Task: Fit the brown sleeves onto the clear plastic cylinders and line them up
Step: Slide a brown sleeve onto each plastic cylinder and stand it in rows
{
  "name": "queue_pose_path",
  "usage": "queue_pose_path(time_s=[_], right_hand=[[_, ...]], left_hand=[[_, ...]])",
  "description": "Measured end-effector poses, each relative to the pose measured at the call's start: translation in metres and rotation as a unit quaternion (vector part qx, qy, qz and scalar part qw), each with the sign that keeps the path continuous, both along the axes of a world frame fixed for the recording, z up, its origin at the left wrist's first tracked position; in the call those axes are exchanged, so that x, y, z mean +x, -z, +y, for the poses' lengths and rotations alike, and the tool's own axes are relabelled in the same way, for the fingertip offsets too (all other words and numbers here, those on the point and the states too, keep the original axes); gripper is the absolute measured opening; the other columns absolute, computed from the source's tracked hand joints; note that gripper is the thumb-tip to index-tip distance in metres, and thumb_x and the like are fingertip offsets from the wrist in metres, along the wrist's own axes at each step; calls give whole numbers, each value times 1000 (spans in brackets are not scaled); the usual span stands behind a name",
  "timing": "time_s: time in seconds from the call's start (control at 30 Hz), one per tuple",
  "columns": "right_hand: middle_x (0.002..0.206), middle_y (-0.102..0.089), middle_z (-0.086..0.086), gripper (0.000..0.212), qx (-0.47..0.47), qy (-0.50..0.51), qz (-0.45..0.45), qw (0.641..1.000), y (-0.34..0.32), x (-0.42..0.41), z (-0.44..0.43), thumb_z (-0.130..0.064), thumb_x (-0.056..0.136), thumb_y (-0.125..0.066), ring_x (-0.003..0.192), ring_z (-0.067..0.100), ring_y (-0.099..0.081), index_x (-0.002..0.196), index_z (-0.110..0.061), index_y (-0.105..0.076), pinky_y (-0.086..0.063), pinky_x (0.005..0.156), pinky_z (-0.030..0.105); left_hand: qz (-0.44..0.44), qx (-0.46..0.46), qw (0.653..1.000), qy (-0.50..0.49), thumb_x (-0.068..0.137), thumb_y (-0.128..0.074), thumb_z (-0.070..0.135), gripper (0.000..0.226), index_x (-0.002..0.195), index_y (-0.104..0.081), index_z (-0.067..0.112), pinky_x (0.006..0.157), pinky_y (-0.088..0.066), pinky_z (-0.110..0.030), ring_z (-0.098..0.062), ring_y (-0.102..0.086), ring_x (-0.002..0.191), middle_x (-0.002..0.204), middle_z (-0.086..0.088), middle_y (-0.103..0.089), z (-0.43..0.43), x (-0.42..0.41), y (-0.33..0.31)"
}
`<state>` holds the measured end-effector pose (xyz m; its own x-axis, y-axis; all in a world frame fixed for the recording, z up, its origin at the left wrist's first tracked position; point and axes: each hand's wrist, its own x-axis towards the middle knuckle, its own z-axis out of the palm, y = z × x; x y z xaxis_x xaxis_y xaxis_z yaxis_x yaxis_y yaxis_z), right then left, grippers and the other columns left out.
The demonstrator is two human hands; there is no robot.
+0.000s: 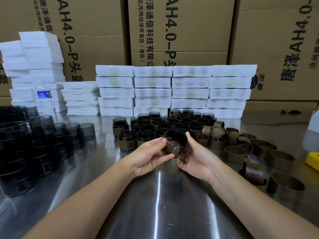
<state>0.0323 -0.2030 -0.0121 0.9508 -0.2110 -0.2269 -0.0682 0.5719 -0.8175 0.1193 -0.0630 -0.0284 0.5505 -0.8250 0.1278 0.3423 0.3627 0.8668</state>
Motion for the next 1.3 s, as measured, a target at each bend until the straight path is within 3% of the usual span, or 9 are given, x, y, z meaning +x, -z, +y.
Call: queue_pose_path(time_s=[0.23,0.43,0.6,0.7,0.77,0.83,1.0,1.13,1.3], right_hand=[[83,-67,3,35,-14,3,-7,1000,1,-2,1,-47,87,-58,71,13,-56,95,-14,-67,-44,63,23],[70,-70,-1,30,-94,50,-39,993,2,-3,2,-45,87,-60,63,12,-59,90,-16,-69,-49,63,23],[91,-69,5,21,-130,82,-26,988,5,-4,-2,-29,90,-61,73,17,-62,100,-12,-66,-50,61,25],[94,-63,4,16,-144,120,-2,982,5,-3,-6,-26,92,-59,67,15,-56,101,-12,-63,-47,54,24],[88,-60,2,14,-143,144,8,979,4,-2,-9,-25,92,-58,62,13,-52,97,-13,-62,-43,52,24],[83,-58,1,12,-142,161,15,977,4,-2,-13,-24,92,-58,60,12,-50,91,-14,-61,-41,52,25],[80,-57,0,10,-131,172,30,976,4,-2,-18,-23,91,-58,59,12,-49,92,-14,-62,-41,52,24],[80,-57,0,8,-136,171,39,975,4,-2,-18,-21,91,-58,60,12,-50,88,-14,-60,-41,51,25],[80,-58,2,7,-158,161,41,973,4,-3,-16,-18,90,-59,59,12,-50,86,-12,-60,-41,49,23]], left_hand=[[-1,7,1000,-7,81,-58,21,26,91,-79,8,67,-58,-21,-18,-72,91,100,-12,-74,0,2,1],[-7,19,1000,-22,73,-75,29,28,94,-79,12,67,-58,-21,-17,-72,90,101,-12,-74,2,4,-1],[-78,63,981,-164,74,-74,7,68,136,-48,17,58,-57,-27,-13,-70,69,87,-4,-74,-2,5,0],[-264,141,917,-264,72,-78,2,81,140,-42,25,67,-57,-26,-8,-70,75,86,3,-75,-3,3,5],[-407,188,843,-297,66,-79,13,89,141,-39,36,83,-49,-14,3,-66,87,99,12,-70,-4,0,10],[-505,233,772,-307,66,-77,20,92,143,-32,46,84,-41,-4,8,-59,97,109,22,-61,-4,-3,10],[-642,327,635,-279,75,-70,30,92,149,-17,45,93,-46,-25,-8,-53,116,139,15,-51,1,-1,5],[-659,360,619,-232,82,-67,25,88,151,-16,42,99,-43,-28,-10,-47,120,137,6,-50,3,5,6],[-657,313,645,-233,86,-69,14,80,150,-25,33,99,-10,5,0,-26,137,152,12,-33,1,9,11]])
